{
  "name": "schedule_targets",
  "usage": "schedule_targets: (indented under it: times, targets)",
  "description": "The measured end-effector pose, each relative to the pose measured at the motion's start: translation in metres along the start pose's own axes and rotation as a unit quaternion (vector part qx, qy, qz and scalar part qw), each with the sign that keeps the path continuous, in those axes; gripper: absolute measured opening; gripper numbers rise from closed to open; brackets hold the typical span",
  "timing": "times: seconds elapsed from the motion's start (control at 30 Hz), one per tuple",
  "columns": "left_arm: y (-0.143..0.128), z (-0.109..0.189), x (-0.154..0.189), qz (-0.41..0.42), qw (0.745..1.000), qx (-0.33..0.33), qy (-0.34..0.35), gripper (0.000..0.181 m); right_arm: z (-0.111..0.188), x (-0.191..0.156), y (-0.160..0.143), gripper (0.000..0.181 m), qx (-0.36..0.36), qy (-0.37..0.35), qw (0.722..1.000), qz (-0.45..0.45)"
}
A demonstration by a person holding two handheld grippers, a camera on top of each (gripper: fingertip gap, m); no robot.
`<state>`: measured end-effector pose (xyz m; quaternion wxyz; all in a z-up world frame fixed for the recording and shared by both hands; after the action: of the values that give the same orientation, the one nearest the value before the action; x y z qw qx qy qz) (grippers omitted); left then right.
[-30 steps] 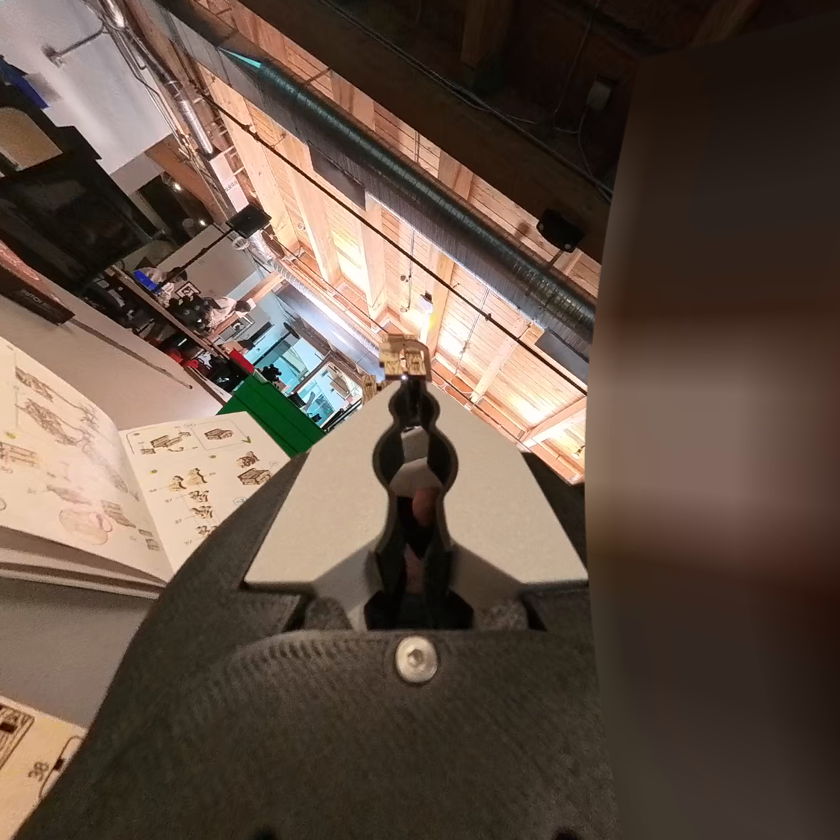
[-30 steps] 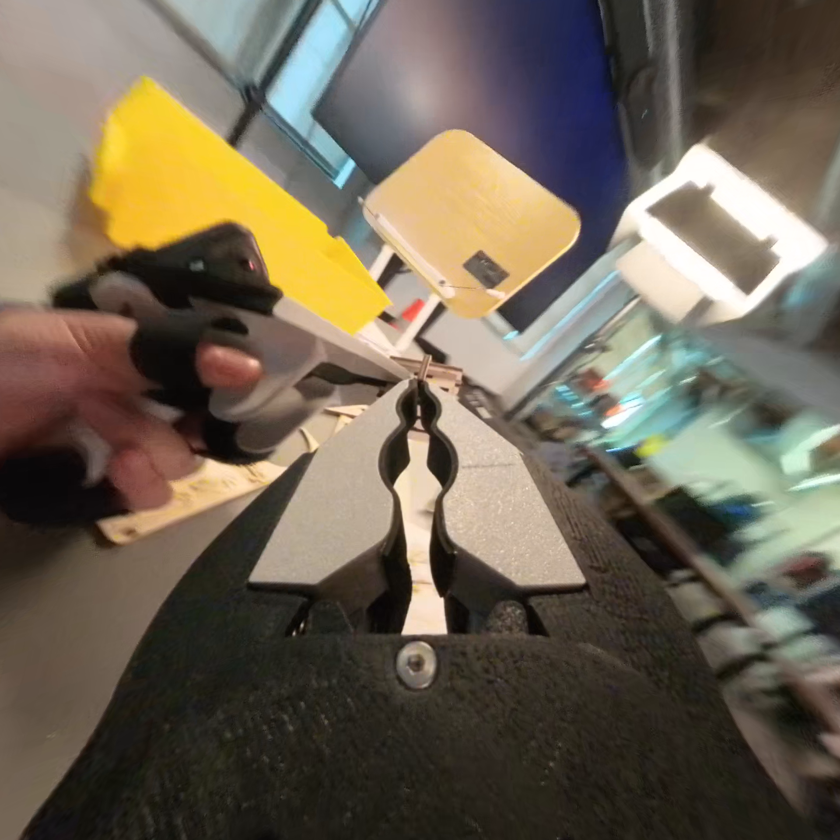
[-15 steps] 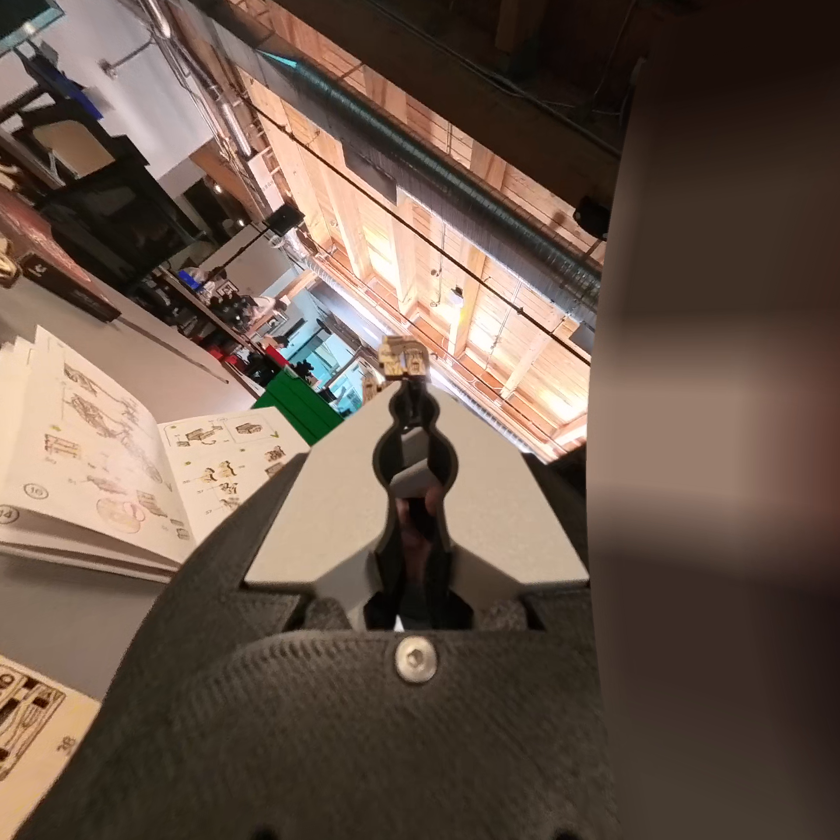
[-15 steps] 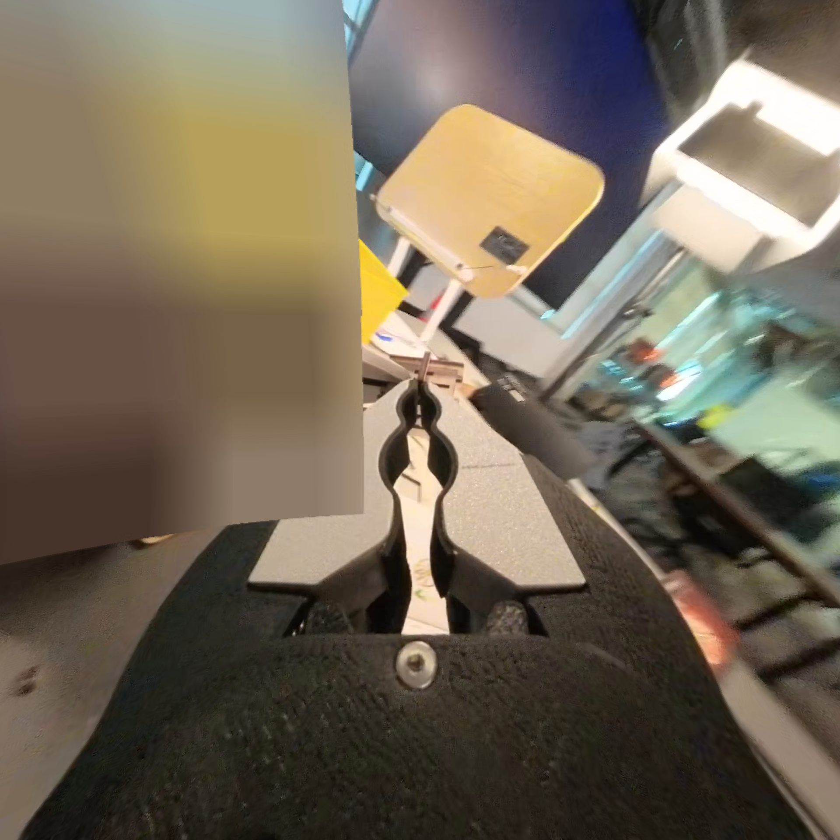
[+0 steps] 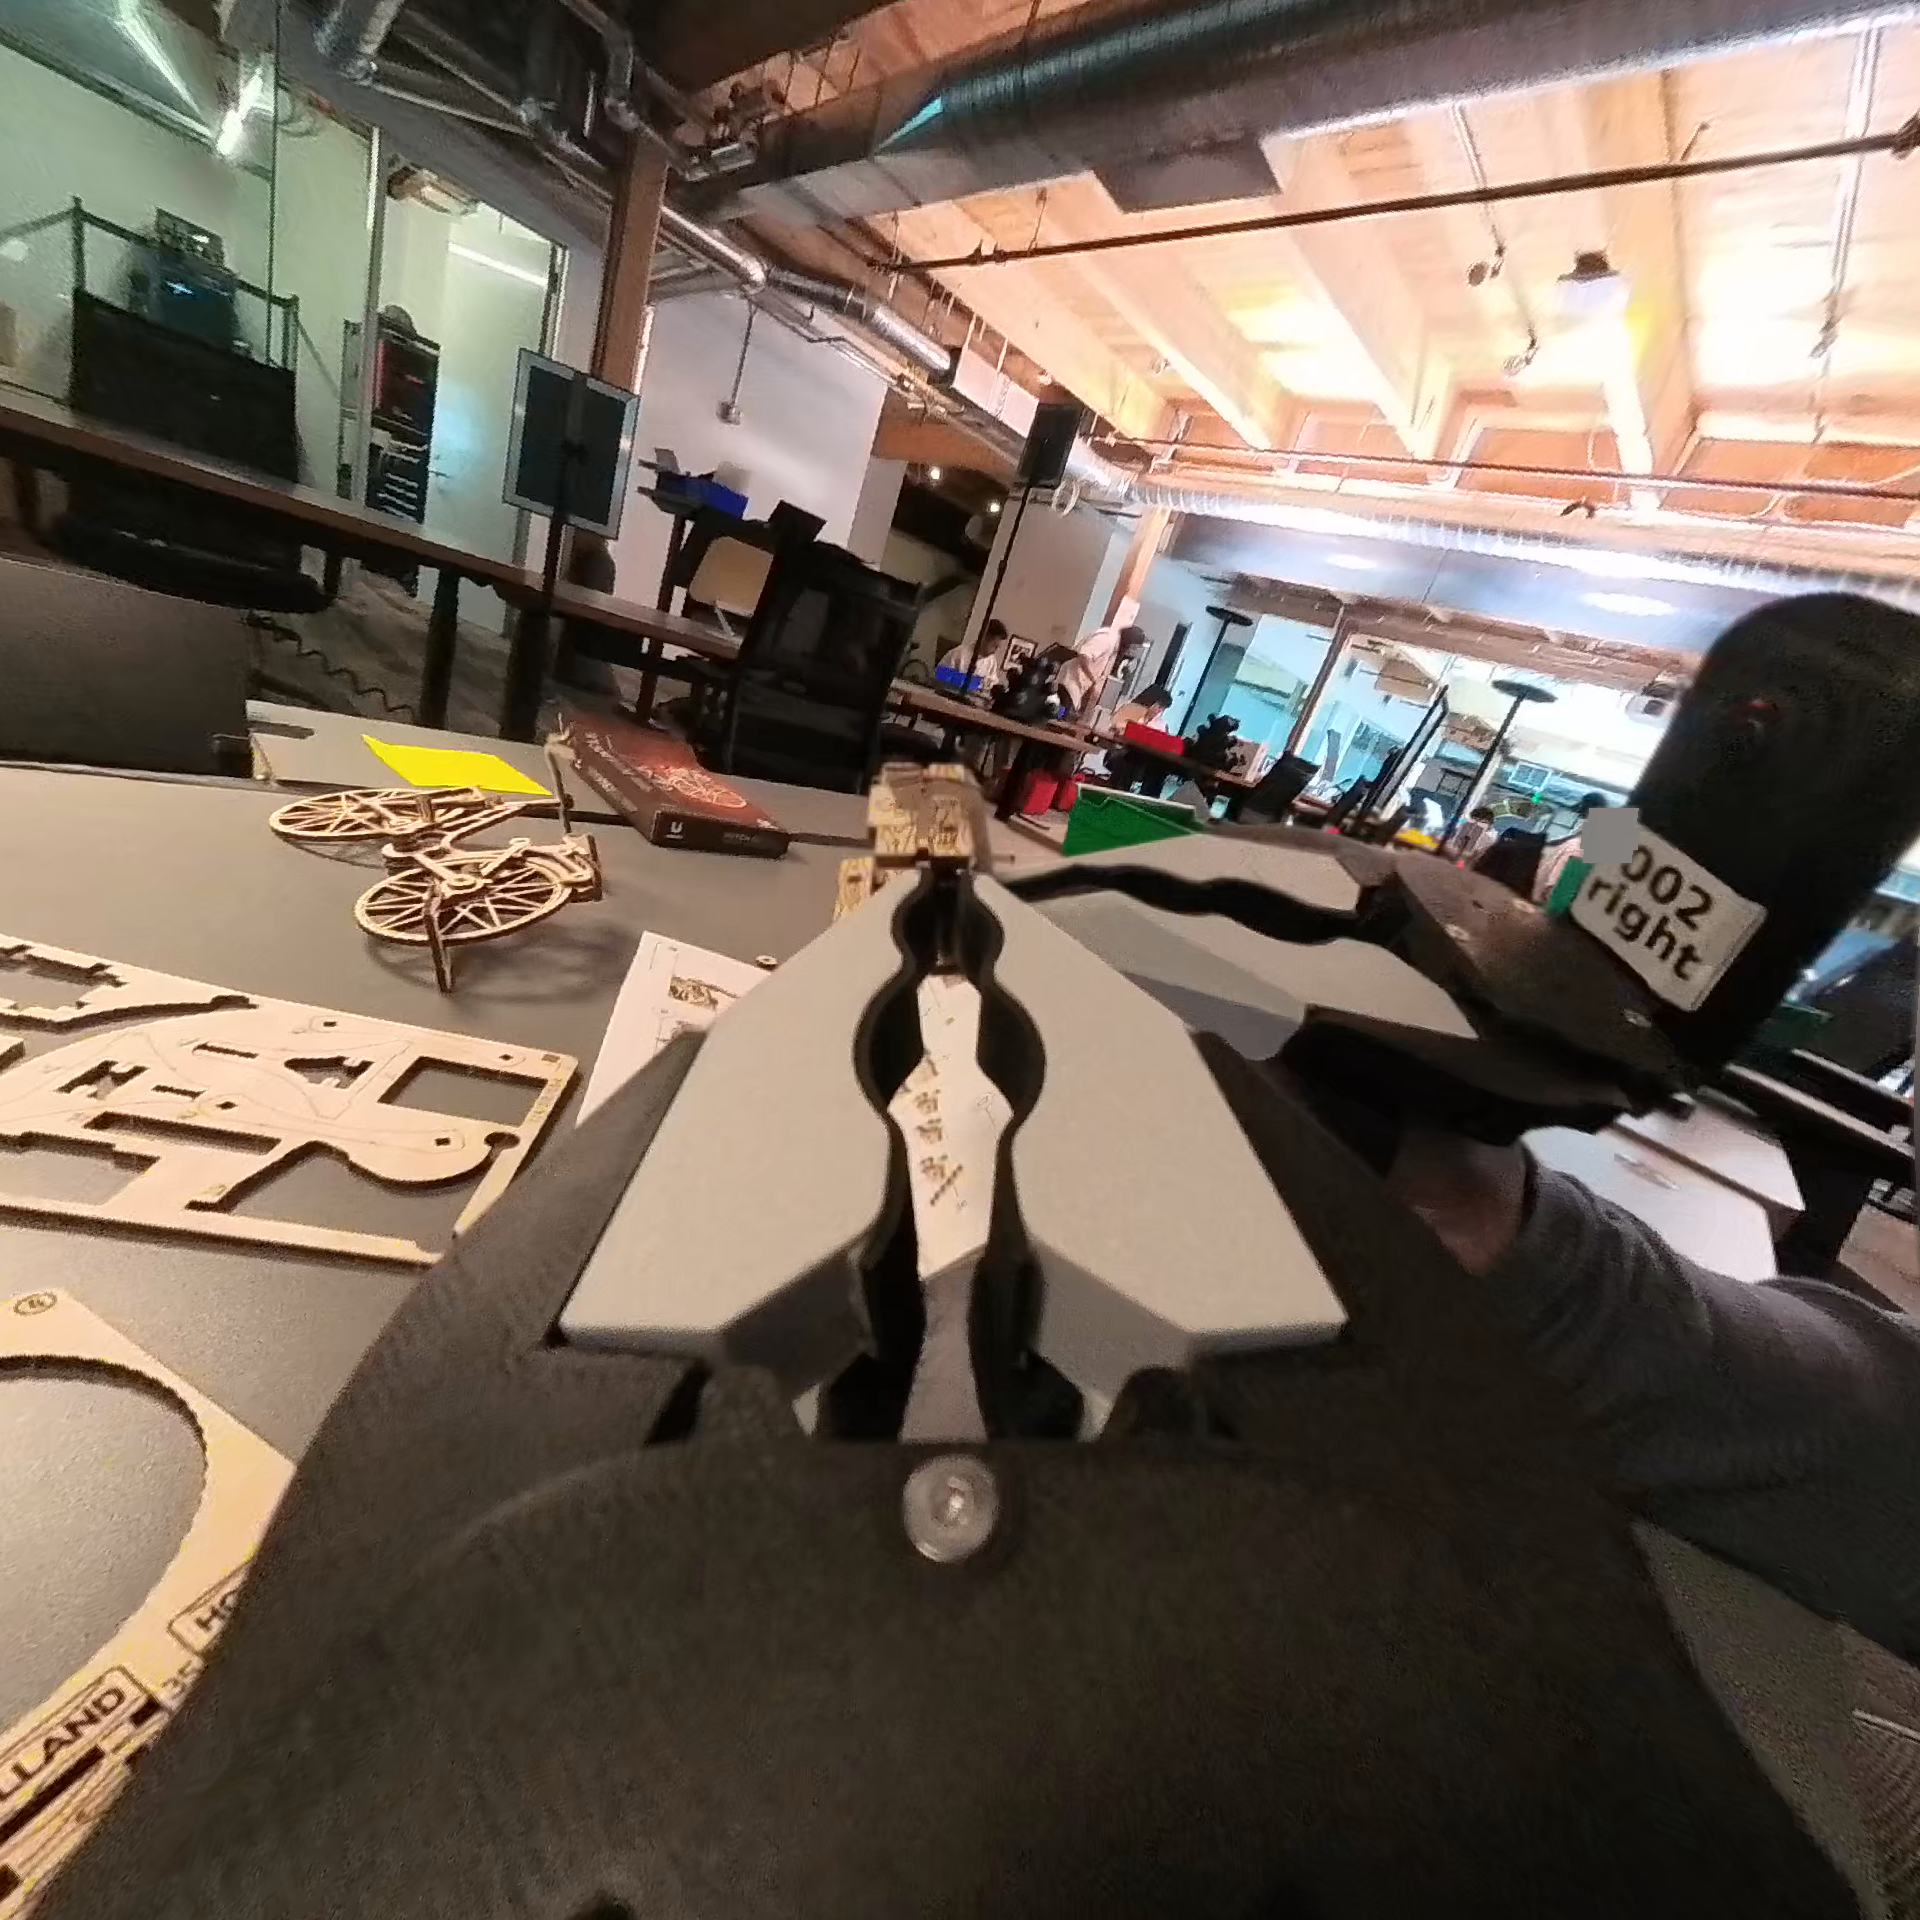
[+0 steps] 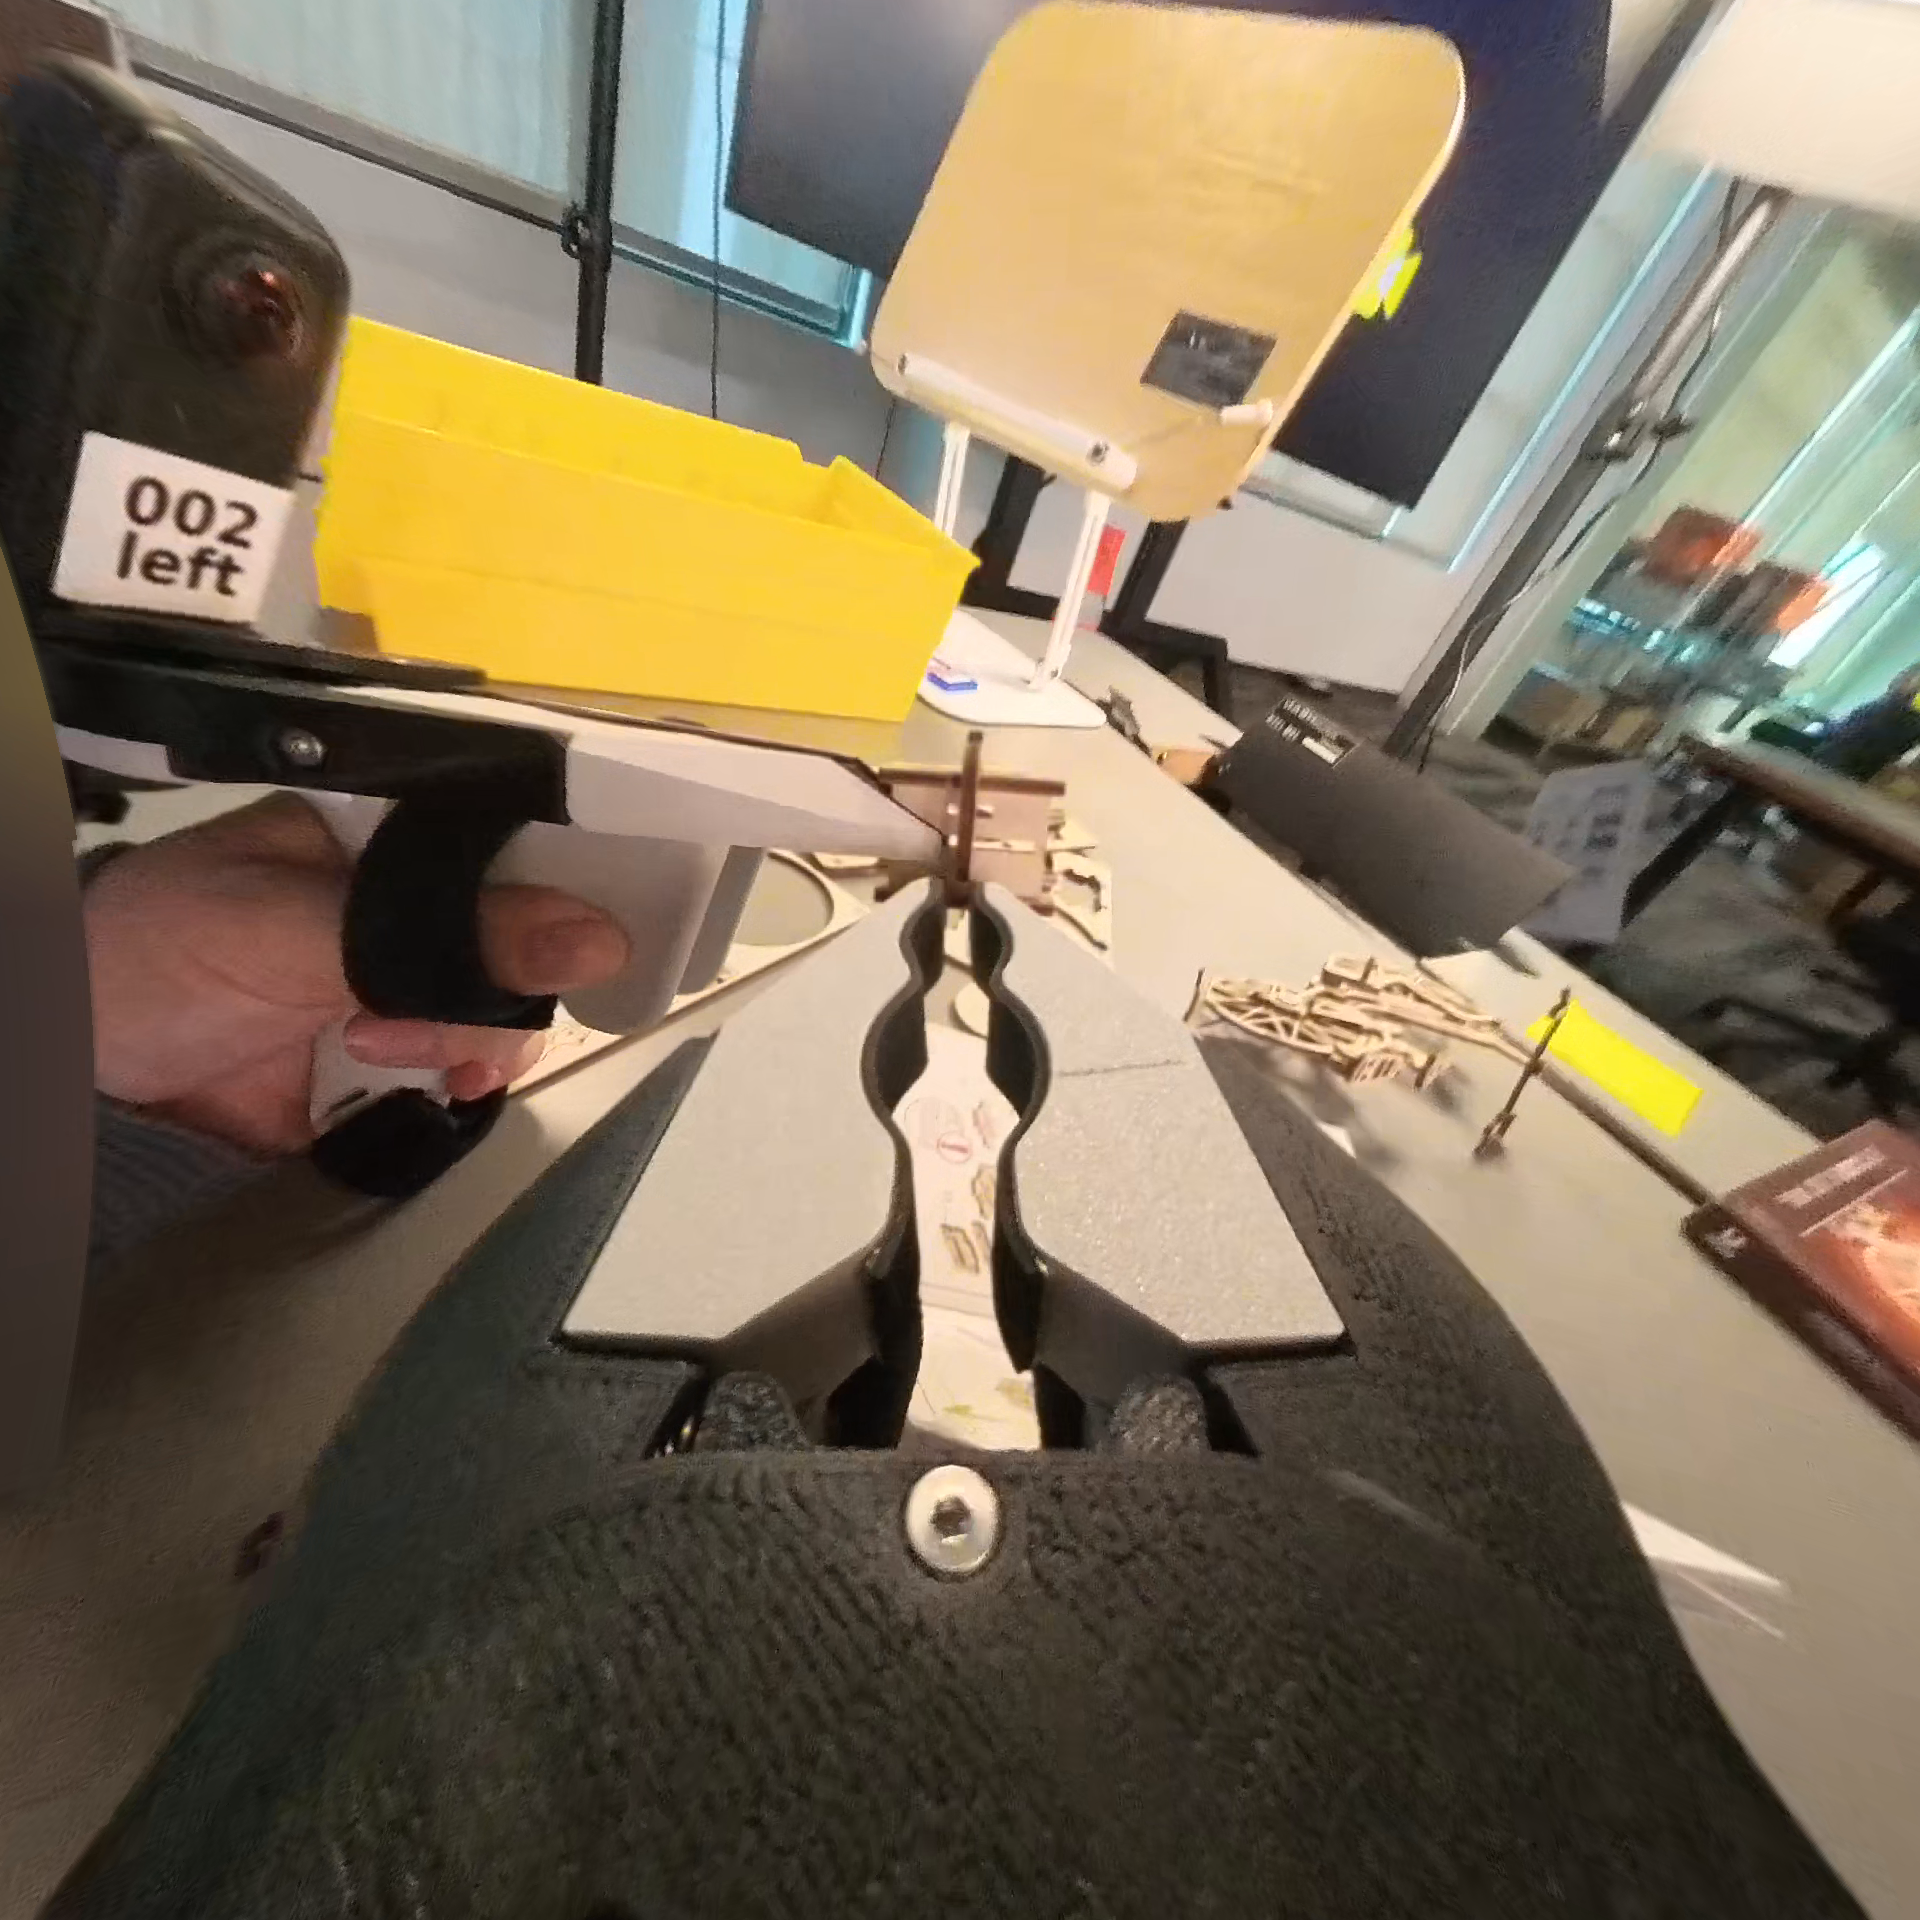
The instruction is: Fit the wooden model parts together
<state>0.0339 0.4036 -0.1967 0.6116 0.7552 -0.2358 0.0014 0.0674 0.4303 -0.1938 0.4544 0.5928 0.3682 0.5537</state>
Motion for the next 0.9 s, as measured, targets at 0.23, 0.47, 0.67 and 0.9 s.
schedule_targets:
  times: [0.23, 0.47, 0.67, 0.9]
  targets:
    - [-0.003, -0.0012, -0.0023, 0.0, 1.0, -0.017, 0.01, 0.001, -0.0013, 0.0013, -0.0045, 0.0, -0.01, 0.01, 1.0, -0.025]
    - [-0.0053, -0.0027, -0.0029, -0.017, 0.999, -0.033, 0.023, 0.001, -0.0014, 0.0026, -0.0077, 0.0, -0.017, 0.016, 0.999, -0.035]
    - [-0.0065, -0.003, -0.0028, -0.044, 0.997, -0.046, 0.035, 0.001, -0.0013, 0.0022, -0.0091, 0.002, -0.021, 0.026, 0.998, -0.044]
    - [-0.0083, -0.004, -0.0035, -0.059, 0.996, -0.059, 0.045, 0.001, -0.0005, 0.0054, -0.0063, 0.005, -0.013, 0.014, 0.999, -0.041]
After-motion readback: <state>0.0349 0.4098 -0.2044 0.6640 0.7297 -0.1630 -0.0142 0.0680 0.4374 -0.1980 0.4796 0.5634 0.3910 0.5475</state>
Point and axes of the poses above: each gripper's, where its closed fingertips meet, z back along the fingers, y out of its top, x = y × z across the jaws, the point moved 3 cm from there along z, back along the fingers, and after that the axes turned 6 degrees about -y, right-handed, at the moved point
